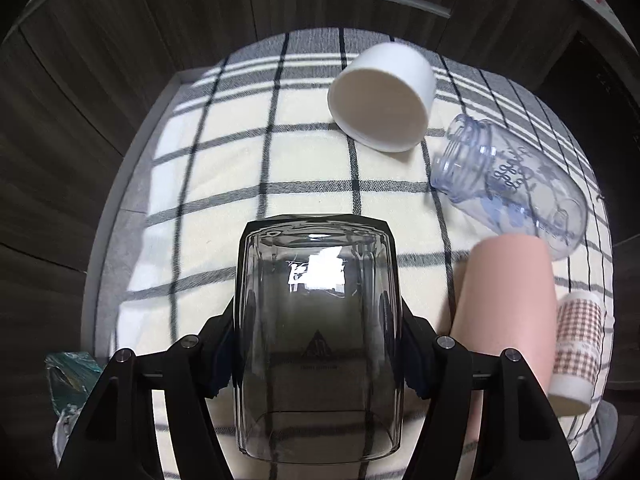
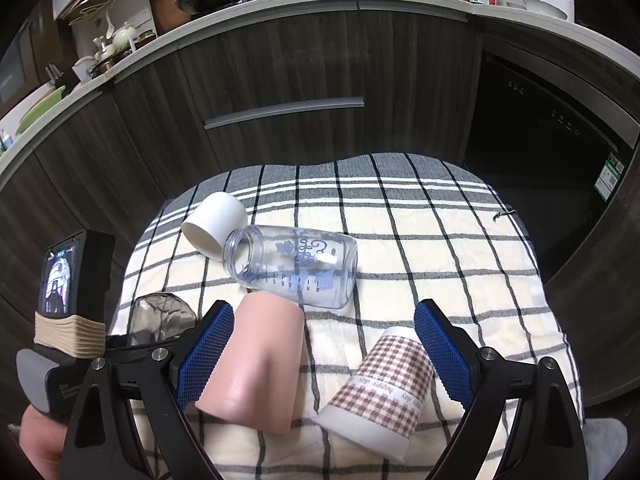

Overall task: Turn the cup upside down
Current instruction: 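Lift the clear cup off the towel with the left tool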

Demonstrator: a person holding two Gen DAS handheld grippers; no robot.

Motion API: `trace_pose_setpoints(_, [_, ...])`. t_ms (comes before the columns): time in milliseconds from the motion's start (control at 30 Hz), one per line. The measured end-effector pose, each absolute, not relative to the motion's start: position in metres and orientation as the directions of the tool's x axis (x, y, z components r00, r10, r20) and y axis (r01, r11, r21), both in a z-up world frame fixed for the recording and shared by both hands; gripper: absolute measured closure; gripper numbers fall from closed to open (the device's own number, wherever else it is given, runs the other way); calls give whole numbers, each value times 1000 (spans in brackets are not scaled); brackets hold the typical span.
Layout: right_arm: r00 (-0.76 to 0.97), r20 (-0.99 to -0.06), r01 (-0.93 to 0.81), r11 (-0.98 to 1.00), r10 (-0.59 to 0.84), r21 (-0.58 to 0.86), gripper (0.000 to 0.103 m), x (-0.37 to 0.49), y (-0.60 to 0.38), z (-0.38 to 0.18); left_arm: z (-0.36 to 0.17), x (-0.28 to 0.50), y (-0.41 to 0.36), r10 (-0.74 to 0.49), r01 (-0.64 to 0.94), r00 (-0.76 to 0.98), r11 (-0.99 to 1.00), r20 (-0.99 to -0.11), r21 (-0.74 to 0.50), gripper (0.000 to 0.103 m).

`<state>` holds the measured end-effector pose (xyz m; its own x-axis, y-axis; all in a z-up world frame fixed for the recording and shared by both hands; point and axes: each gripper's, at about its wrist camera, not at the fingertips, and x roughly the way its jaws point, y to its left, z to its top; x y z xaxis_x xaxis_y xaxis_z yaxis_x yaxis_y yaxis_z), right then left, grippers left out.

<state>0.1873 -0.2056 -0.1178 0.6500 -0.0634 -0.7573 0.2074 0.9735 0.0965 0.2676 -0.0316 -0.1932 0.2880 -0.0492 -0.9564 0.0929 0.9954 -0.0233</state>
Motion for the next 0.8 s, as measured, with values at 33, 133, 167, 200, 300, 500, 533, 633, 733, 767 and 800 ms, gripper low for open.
trace_pose_setpoints(33, [651, -756, 207, 973, -61, 99, 11, 184, -206, -116, -190, 265, -32, -48, 93, 295, 995, -954, -22, 37])
trace_pose_setpoints(133, [650, -758, 204, 973, -49, 112, 11, 172, -207, -109, -178, 250, -31, -58, 95, 303, 995, -951, -30, 37])
trace_pose_setpoints(167, [648, -760, 203, 972, -44, 117, 11, 167, -207, -106, -173, 240, -30, -62, 101, 308, 994, -949, -32, 37])
trace_pose_setpoints(200, [646, -763, 201, 972, -38, 122, 11, 161, -208, -104, -169, 233, -30, -66, 106, 311, 994, -948, -34, 37])
trace_pose_setpoints(300, [629, -777, 200, 970, -17, 141, 11, 139, -211, -98, -158, 205, -33, -84, 135, 319, 990, -944, -42, 37])
trace_pose_setpoints(500, [599, -800, 209, 968, -17, 137, 11, 86, -220, -96, -150, 142, -44, -116, 173, 303, 983, -946, -65, 37])
trace_pose_setpoints(533, [590, -807, 214, 968, -22, 131, 11, 74, -222, -98, -152, 131, -48, -121, 178, 296, 982, -948, -70, 37])
trace_pose_setpoints(633, [553, -833, 226, 966, -24, 123, 11, 53, -231, -108, -157, 111, -61, -127, 195, 288, 978, -949, -72, 37])
trace_pose_setpoints(733, [500, -865, 249, 962, -32, 109, 11, 37, -243, -122, -164, 94, -75, -139, 218, 280, 973, -950, -78, 37])
trace_pose_setpoints(767, [490, -871, 258, 961, -40, 101, 11, 33, -247, -126, -167, 89, -79, -144, 225, 279, 971, -949, -81, 37])
trace_pose_setpoints(800, [479, -877, 268, 959, -48, 94, 11, 29, -250, -129, -170, 85, -84, -149, 234, 279, 969, -949, -84, 37])
